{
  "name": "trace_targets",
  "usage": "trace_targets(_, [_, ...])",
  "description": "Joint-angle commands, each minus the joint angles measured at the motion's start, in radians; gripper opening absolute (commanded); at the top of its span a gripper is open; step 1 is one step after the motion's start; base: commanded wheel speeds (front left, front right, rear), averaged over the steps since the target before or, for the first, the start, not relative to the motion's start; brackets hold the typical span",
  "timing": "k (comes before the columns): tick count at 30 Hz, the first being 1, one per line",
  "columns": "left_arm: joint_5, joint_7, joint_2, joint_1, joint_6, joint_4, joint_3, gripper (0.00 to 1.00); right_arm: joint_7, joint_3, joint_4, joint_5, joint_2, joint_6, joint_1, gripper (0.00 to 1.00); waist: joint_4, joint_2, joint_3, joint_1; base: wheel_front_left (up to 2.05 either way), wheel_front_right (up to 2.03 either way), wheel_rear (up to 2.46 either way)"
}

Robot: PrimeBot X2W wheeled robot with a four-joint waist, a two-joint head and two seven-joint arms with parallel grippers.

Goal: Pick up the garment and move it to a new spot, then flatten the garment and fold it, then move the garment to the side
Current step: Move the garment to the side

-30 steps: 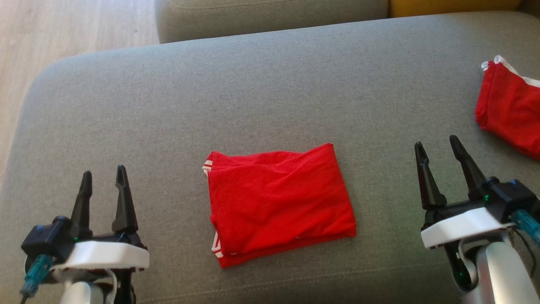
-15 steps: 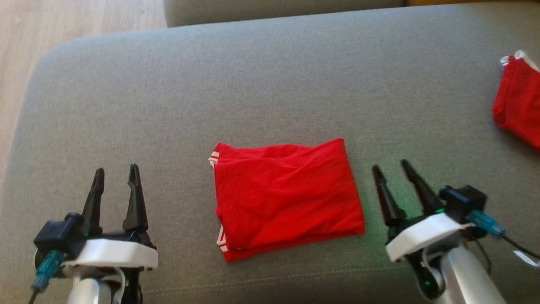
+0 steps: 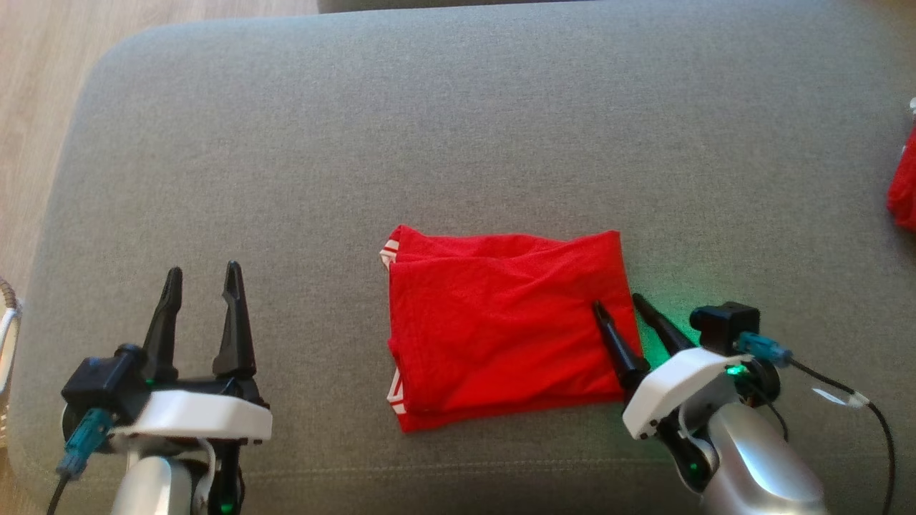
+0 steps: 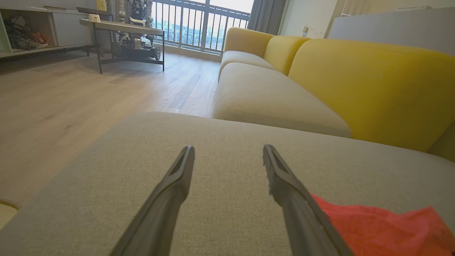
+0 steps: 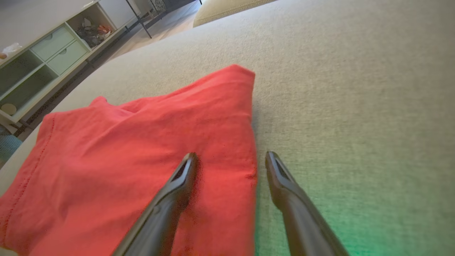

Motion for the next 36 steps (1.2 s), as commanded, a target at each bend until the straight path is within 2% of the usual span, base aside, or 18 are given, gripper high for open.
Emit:
trace_targets(1, [0.001, -0.006, 0.007, -0.041, -0.005, -0.028, 0.031, 1.00, -0.014, 0.042, 0.001, 0.000, 0.004, 0.000, -0.046, 0.00, 0.003, 0.0000, 0.004, -0.0001, 0.00, 0.00, 0.00])
trace_targets(10, [-0.003, -0.006, 0.007, -0.035, -0.004, -0.030, 0.044, 1.00, -0.039, 0.033, 0.034, -0.099, 0.002, 0.000, -0.091, 0.00, -0.026, 0.0000, -0.004, -0.0001, 0.00, 0.00, 0.00])
trace_targets(15, [0.001, -0.006, 0.007, -0.033, -0.005, -0.040, 0.044, 1.00, -0.041, 0.039, -0.038, -0.222, -0.037, 0.000, -0.107, 0.00, -0.078, 0.0000, -0.010, -0.0001, 0.00, 0.00, 0.00])
trace_targets(19, [0.010, -0.006, 0.007, -0.039, -0.009, -0.056, 0.038, 1.00, -0.041, 0.030, -0.102, -0.279, -0.079, 0.000, -0.131, 0.00, -0.133, 0.0000, -0.006, -0.0001, 0.00, 0.00, 0.00])
trace_targets(25, [0.063, -0.006, 0.008, -0.101, -0.027, -0.093, 0.014, 1.00, -0.012, -0.012, -0.149, -0.257, -0.150, 0.000, -0.220, 0.00, -0.214, 0.0000, 0.031, -0.0001, 0.00, 0.00, 0.00])
trace_targets(29, [0.109, -0.006, 0.036, -0.215, -0.043, -0.124, -0.035, 1.00, 0.015, -0.081, -0.172, -0.204, -0.208, 0.000, -0.318, 0.00, -0.275, 0.0000, 0.100, -0.0001, 0.00, 0.00, 0.00])
trace_targets(36, [0.122, -0.006, 0.088, -0.335, -0.049, -0.120, -0.097, 1.00, 0.014, -0.190, -0.207, -0.169, -0.234, 0.000, -0.453, 0.00, -0.370, 0.0000, 0.200, -0.0001, 0.00, 0.00, 0.00])
